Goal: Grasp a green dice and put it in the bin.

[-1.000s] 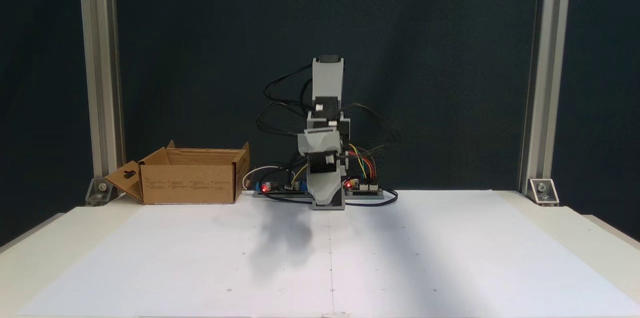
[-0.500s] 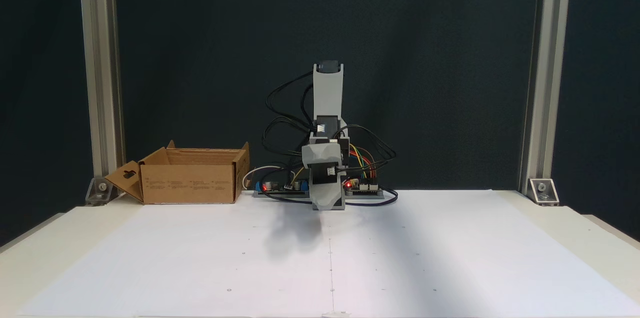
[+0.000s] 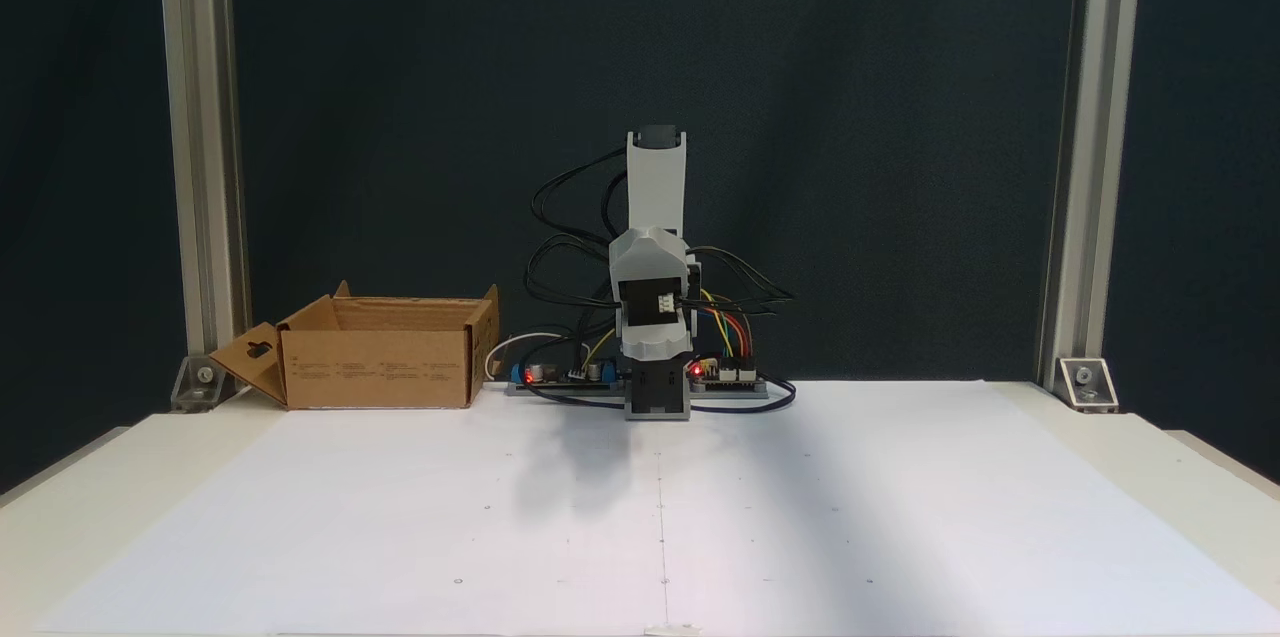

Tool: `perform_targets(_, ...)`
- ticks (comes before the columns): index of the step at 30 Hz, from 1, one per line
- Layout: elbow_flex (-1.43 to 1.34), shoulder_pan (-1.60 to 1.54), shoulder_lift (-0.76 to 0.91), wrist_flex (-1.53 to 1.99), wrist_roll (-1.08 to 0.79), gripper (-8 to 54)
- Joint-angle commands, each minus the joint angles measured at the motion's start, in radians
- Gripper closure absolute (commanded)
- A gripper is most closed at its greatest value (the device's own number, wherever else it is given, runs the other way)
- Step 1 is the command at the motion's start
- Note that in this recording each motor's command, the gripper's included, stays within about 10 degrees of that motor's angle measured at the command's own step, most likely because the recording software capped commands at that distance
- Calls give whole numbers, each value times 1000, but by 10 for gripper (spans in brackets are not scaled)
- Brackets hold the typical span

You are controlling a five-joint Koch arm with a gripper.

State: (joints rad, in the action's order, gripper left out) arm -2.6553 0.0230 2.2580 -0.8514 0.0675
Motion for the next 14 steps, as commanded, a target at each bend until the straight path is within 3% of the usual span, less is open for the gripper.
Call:
perform_targets(1,-175,6,103,-175,-25,4)
perform_targets(14,-175,14,100,-175,-26,5)
